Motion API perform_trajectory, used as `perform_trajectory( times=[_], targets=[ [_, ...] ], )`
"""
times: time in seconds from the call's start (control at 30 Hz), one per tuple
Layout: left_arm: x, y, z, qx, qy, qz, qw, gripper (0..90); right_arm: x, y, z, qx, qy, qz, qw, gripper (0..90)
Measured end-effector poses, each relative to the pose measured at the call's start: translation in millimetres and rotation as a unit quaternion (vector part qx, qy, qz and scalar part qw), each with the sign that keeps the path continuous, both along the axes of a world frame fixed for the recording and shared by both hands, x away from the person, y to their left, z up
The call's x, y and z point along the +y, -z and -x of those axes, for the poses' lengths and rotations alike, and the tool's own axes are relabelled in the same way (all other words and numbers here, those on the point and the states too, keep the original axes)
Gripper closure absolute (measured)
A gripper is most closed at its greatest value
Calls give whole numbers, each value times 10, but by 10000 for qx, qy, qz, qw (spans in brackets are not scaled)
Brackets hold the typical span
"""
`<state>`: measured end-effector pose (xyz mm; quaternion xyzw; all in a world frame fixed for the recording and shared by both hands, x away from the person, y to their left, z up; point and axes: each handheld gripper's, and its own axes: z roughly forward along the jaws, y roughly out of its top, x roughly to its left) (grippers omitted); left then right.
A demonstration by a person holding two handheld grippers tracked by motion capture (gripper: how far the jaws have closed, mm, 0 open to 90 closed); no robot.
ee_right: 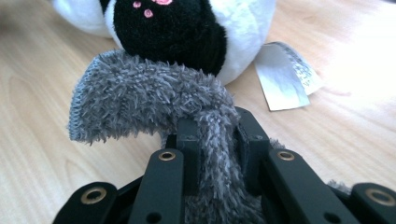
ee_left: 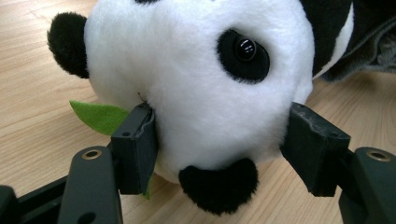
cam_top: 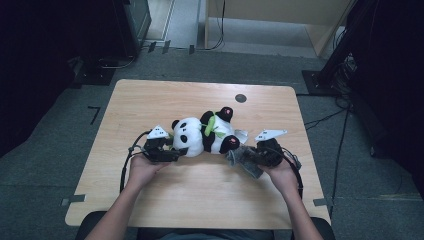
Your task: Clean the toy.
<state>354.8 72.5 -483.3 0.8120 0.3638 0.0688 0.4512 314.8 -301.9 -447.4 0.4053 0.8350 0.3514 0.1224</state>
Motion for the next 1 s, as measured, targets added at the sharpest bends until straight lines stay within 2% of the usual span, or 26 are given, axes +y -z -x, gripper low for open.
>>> perform_trajectory(
  times=[0.2,0.3,0.47,0.77,1.0],
  targets=[
    [-1,2,-5,4,-41,14,10000,334,-96,-24,14,-32,89,4,10000,758],
    [-1,3,-5,-4,-51,-5,10000,341,-200,-28,16,-47,295,4,9996,760],
    [-13,3,-6,-61,-115,-39,9999,354,-348,-61,-33,-159,650,-195,9976,762],
    [-5,5,-19,-88,-168,13,9998,356,-413,-82,-285,-280,891,-201,9954,763],
    [-3,8,-25,-86,-173,39,9998,355,-514,-49,-532,-400,1196,-280,9916,762]
  ],
)
